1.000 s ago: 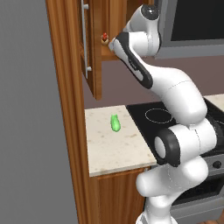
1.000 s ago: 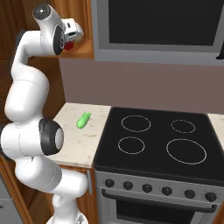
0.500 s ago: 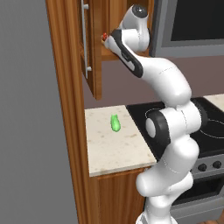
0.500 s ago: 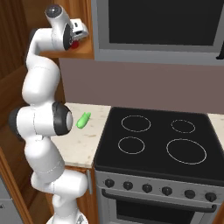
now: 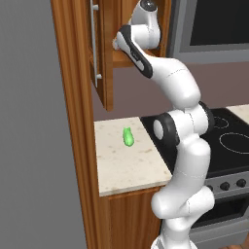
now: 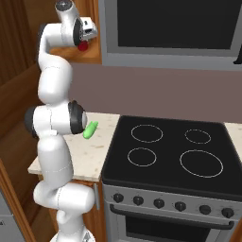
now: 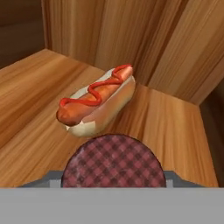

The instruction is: Pick the canned food and jam from the counter and place them in the cabinets closest to them.

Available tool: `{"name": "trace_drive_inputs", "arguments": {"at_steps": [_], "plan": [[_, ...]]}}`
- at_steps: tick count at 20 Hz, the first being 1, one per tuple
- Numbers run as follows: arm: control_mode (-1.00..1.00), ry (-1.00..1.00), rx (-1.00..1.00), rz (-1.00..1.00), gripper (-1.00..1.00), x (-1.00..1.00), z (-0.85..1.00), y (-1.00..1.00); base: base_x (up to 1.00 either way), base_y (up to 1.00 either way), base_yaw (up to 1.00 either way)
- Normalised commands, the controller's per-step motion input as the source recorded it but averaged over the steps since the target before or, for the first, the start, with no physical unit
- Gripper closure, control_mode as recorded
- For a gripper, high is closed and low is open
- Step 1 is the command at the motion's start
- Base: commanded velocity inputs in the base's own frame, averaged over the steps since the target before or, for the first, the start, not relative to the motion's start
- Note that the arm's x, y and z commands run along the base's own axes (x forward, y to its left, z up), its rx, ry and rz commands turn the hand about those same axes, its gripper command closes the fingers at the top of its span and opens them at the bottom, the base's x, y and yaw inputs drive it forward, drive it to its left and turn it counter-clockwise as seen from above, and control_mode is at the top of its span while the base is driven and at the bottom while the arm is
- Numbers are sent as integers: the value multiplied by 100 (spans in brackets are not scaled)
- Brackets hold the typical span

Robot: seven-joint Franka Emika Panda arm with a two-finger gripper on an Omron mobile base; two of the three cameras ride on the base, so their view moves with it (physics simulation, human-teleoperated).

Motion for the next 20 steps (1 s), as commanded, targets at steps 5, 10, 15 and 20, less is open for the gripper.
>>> {"name": "trace_drive_inputs", "arguments": {"at_steps": [5, 10, 15, 20], "plan": [[-100, -1, 0, -1, -100, -13, 0, -1, 0, 0, 0], [-100, -13, 0, 0, -100, -88, -17, -19, 0, 0, 0], [-100, -17, -1, 0, -100, -100, -49, -28, 0, 0, 0], [-100, -15, -7, 0, -100, -100, -88, -28, 0, 0, 0]]}}
